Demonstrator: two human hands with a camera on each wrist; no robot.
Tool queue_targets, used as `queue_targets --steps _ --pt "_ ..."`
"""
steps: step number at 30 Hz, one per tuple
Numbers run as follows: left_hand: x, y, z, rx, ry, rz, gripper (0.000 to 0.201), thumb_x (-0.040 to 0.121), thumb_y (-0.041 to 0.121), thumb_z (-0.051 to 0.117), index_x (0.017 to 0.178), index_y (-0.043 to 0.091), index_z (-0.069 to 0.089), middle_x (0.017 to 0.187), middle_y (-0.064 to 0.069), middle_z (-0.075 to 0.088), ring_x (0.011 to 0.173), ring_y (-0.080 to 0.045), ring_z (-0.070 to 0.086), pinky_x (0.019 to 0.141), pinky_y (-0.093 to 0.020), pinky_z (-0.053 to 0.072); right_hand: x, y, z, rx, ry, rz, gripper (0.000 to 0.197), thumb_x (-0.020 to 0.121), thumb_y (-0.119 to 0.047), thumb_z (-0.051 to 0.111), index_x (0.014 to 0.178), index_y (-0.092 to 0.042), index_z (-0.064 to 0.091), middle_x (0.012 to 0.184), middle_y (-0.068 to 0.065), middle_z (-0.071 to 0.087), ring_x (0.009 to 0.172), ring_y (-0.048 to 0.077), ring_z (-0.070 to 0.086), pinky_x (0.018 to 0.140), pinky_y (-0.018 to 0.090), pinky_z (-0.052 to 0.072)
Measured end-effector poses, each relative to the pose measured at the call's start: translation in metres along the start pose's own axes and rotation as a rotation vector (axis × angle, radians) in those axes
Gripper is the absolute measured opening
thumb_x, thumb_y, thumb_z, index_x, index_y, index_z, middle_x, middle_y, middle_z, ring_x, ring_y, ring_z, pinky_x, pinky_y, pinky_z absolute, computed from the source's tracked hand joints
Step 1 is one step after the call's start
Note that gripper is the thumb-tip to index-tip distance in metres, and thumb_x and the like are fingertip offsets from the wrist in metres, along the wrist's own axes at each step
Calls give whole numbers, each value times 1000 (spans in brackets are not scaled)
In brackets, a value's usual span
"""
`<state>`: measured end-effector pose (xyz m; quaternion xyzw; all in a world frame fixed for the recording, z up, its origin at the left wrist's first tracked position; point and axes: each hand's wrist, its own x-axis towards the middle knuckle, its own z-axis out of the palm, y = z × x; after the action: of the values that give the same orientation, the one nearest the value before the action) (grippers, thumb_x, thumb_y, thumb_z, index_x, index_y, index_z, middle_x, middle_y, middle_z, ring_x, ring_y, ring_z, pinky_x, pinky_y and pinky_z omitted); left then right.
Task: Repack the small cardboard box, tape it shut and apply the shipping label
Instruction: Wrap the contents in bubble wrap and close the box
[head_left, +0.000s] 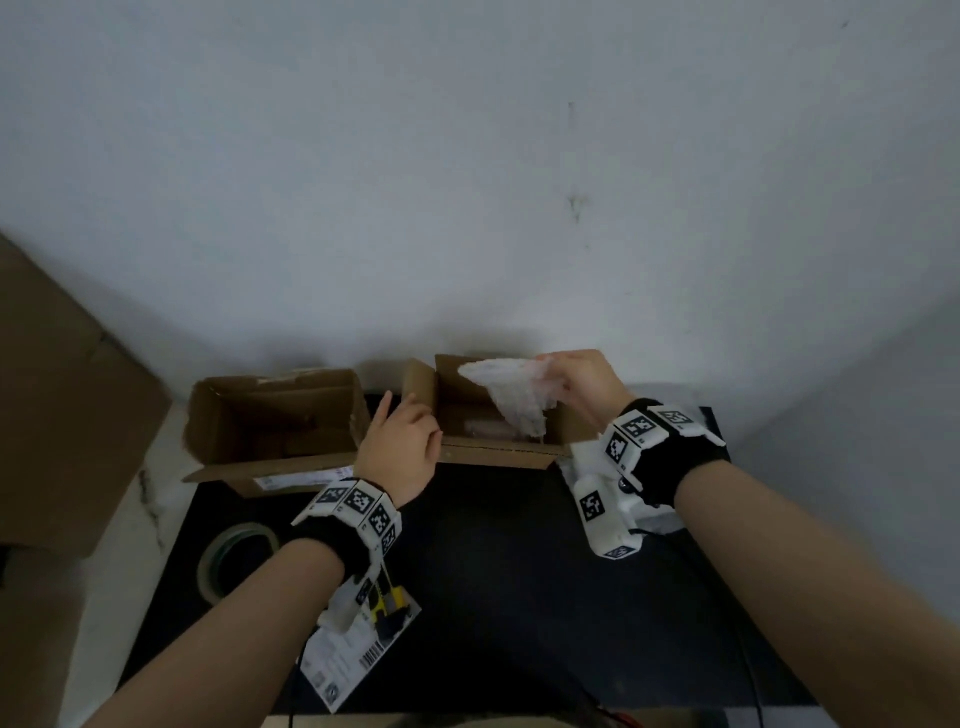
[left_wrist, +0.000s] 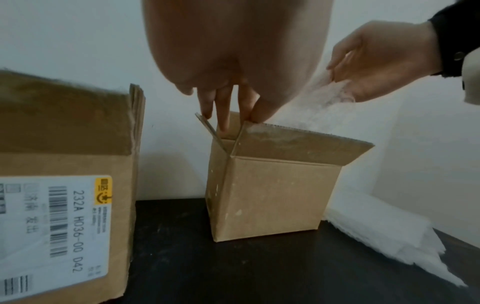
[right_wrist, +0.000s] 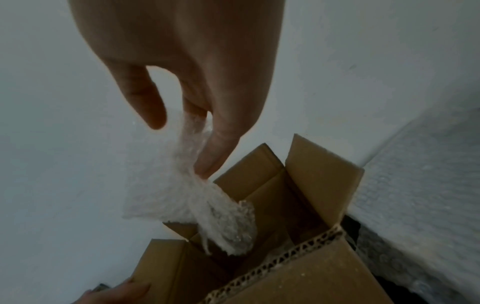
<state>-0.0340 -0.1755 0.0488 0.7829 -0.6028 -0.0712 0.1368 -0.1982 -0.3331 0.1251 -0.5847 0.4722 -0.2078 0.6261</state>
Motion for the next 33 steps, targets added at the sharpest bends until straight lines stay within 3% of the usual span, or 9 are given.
queue_targets --steps 3,7,11,13,17,24,29,31,33 --pt "0 -3 3 38 30 -1 27 96 27 43 105 14 66 130 -5 55 138 -22 31 117 -36 0 1 2 4 152 -101 91 16 90 -10 57 88 4 64 87 13 65 87 25 61 88 34 48" --pt "-2 -7 6 100 40 12 34 97 32 40 104 12 66 131 -8 57 137 -24 36 116 -36 4 -3 5 14 -574 -114 -175 23 90 -22 61 105 -8 69 109 2 63 102 11 55 94 26 41" --pt "-8 -9 11 173 14 1 53 96 42 25 105 9 67 127 -14 60 131 -27 45 114 -37 15 -1 10 34 -900 -128 -354 22 90 -11 57 108 -13 69 125 4 55 116 17 50 99 19 31" --pt "-10 -9 11 199 -3 -5 54 94 44 28 104 7 66 128 -16 59 129 -28 46 114 -39 18 2 14 44 -995 -147 -376 29 88 -6 57 114 -15 65 124 7 56 116 22 52 102 28 37" --pt "-14 -8 13 236 -26 8 53 91 45 37 105 3 65 126 -18 59 127 -29 48 112 -42 25 5 18 63 -1050 -118 -317 33 87 -1 53 117 -12 57 118 10 62 111 28 56 96 38 44" --pt "-16 -8 13 246 18 -1 56 88 46 43 114 -1 62 123 -18 62 121 -29 54 108 -41 33 17 31 90 -941 -70 -231 19 88 -8 54 98 -18 67 103 6 67 97 23 61 80 26 46" --pt "-18 -9 15 296 -1 58 56 93 44 35 108 -1 66 124 -21 60 122 -31 53 109 -42 32 16 30 92 -1021 -359 -161 40 96 -13 45 135 -15 50 133 12 54 122 25 51 101 28 38" --pt "-17 -9 15 293 7 74 54 91 43 38 107 0 67 124 -22 59 121 -33 53 106 -44 37 14 27 83 -1050 -315 -185 49 93 -15 52 140 -16 41 138 13 47 126 26 45 102 30 35" --pt "-16 -10 16 283 -1 83 53 89 43 41 109 -1 66 124 -24 59 120 -35 54 104 -45 39 15 27 74 -1073 -180 -163 45 88 -14 58 132 -15 48 129 12 49 118 28 50 94 34 41"
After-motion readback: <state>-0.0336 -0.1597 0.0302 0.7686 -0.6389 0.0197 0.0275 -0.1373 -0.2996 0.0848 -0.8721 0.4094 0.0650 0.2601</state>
